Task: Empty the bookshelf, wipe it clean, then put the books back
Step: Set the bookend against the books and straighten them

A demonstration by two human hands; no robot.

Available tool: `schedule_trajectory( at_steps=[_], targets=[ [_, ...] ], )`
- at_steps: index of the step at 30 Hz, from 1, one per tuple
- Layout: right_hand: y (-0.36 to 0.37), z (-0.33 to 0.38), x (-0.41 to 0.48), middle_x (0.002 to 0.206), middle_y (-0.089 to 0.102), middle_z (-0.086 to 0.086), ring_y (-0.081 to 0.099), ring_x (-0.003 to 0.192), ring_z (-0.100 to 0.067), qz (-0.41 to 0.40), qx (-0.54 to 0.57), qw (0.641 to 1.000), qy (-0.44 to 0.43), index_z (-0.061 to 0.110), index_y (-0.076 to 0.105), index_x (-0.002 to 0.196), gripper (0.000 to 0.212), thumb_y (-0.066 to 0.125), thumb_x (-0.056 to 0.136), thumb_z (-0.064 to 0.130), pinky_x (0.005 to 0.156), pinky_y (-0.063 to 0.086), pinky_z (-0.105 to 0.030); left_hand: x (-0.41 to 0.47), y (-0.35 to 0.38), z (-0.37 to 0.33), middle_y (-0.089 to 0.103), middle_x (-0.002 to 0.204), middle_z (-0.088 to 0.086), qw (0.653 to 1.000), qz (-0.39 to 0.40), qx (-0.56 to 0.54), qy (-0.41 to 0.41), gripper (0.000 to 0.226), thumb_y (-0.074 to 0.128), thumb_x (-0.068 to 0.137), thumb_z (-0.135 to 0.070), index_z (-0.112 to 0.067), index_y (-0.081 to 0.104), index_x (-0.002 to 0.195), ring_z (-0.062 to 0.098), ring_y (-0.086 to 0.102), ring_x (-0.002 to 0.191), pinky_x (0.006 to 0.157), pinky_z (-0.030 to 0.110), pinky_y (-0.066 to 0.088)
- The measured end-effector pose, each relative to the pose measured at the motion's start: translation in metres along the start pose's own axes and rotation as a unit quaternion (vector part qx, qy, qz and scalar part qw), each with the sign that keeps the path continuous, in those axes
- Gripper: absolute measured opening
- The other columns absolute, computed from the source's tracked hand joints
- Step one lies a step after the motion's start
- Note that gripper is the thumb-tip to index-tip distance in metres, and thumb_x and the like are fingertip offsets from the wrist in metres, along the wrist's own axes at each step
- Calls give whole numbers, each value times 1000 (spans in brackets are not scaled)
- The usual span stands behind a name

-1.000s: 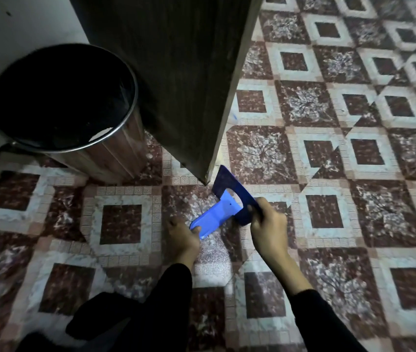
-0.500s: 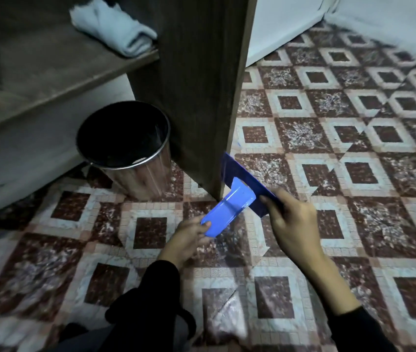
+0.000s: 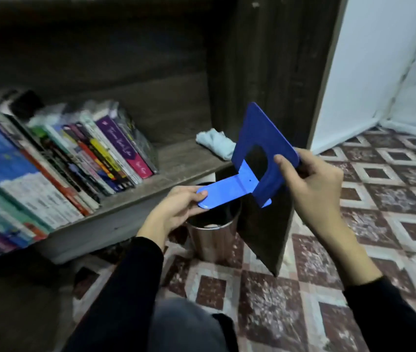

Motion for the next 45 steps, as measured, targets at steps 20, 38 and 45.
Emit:
schedule_trajectory(
  at_steps=[20, 38, 45],
  targets=[
    [238, -67, 46, 92, 66, -24, 56, 93, -43, 153, -44, 975, 157, 0, 54, 115, 22, 48, 96, 9, 66, 22, -35, 20, -94, -121, 61, 126, 5, 729, -420, 432, 324, 32, 51, 93, -10, -12, 60, 123, 22, 61, 106, 100, 33, 45],
    [291, -91, 34, 102, 63, -32, 57, 97, -47, 225, -157, 948, 160, 2, 49, 129, 34, 44, 97, 8, 80, 42, -45, 13, -120, -159, 6, 159, 8, 482, -550, 657, 182, 72, 34, 92, -60, -5, 45, 138, 28, -12, 145, 108, 51, -17],
    [291, -95, 31, 100, 65, -31, 58, 95, -47, 215, -146, 952, 160, 3, 53, 129, 33, 45, 98, 12, 79, 44, -45, 40, -102, -134, 36, 148, 13, 657, -486, 532, 224, 86, 58, 87, -52, -23, 7, 150, 33, 52, 120, 86, 42, 49]
  ],
)
Point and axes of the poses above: each hand's wrist, its own x-axis towards the middle knuckle, its own y-axis out of the palm, z = x × y, the point moved 4 cm from there along x, towards the middle knuckle
